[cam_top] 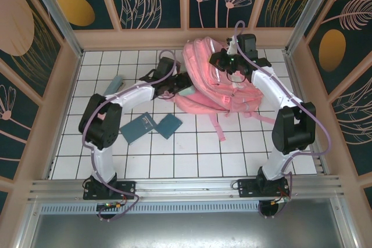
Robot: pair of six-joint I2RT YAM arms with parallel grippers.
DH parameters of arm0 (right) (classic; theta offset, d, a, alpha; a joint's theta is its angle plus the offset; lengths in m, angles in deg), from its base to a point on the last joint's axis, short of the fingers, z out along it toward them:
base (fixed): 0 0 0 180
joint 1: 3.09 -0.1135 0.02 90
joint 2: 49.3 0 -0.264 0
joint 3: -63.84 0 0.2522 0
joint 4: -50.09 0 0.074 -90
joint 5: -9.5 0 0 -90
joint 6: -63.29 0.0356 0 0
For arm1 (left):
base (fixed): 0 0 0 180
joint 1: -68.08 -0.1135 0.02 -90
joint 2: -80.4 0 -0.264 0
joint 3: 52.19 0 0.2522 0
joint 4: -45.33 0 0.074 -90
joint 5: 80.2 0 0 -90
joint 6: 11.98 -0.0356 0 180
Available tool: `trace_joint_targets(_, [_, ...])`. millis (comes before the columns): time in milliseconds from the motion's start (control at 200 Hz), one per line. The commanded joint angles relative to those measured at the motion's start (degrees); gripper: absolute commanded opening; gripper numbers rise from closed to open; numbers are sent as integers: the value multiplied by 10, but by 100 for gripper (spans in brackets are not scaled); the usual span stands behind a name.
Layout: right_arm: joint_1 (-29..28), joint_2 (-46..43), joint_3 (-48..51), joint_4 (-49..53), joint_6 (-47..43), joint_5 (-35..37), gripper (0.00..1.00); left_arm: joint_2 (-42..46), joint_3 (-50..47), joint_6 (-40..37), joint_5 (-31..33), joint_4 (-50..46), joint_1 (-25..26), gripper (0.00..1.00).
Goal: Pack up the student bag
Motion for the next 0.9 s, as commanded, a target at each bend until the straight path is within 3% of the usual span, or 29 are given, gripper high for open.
trace_joint_targets(0, [-2,-50,-3,-69,10,-39,0,-46,47,46,-8,27,22,57])
trace_joint_targets(295, [1,-58,16,-69,9,-34,0,-143,142,75,-8,9,65,59])
trace_joint_targets(570, [4,-63,29,-68,5,-31,0,-136,156,59,20,-22,67,88])
trace_joint_targets(740, [6,-63,29,-67,5,-31,0,-110,154,45,41,-35,67,98])
trace_joint_targets(896, [8,-63,29,-59,-2,-25,0,-83,150,22,71,-62,66,98])
